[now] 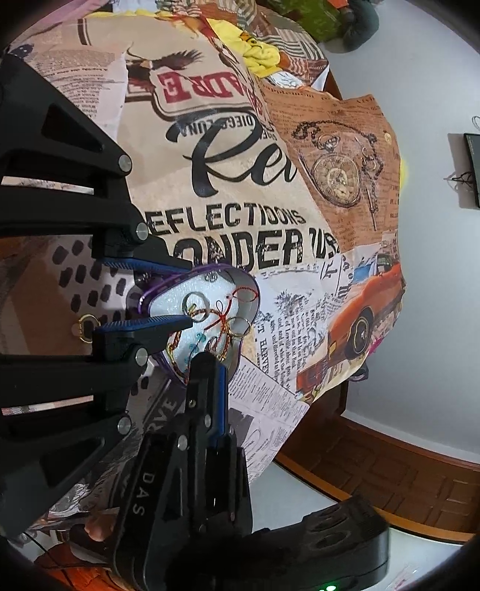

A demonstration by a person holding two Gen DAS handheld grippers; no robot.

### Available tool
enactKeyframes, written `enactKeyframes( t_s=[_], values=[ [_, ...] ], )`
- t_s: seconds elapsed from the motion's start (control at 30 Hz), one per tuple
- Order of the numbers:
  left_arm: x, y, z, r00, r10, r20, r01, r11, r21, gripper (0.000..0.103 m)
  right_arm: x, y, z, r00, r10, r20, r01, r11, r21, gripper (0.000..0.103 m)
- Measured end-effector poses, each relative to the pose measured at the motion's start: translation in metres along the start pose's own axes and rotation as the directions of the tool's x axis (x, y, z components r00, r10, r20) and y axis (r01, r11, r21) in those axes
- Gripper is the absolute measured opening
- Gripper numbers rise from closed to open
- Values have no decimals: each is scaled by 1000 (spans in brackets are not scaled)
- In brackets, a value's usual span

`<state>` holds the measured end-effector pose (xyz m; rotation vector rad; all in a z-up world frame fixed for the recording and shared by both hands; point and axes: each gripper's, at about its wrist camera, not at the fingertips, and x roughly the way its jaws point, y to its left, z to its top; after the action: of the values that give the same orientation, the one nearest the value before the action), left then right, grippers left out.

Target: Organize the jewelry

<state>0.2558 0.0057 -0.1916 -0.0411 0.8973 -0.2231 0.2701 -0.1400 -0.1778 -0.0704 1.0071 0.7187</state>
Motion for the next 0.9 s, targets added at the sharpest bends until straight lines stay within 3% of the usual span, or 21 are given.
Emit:
enactKeyframes(
  t_s=[0.17,0.33,0.47,0.9],
  values=[
    [-12,7,-2,1000,12,12,-12,1000,-23,28,-9,5,-4,999,-40,21,41,999,-35,39],
    [-21,8,-6,999,30,13,-30,999,-22,31,-18,10,-8,997,-74,37,76,995,-68,40],
    [-26,5,-11,999,32,6,-32,999,-21,38,-25,8,-12,994,-105,42,108,991,-83,40],
    [-16,-12,-39,997,-1,-75,0,1000,-12,39,-29,-15,-38,989,-151,-5,150,988,-44,40]
  ],
)
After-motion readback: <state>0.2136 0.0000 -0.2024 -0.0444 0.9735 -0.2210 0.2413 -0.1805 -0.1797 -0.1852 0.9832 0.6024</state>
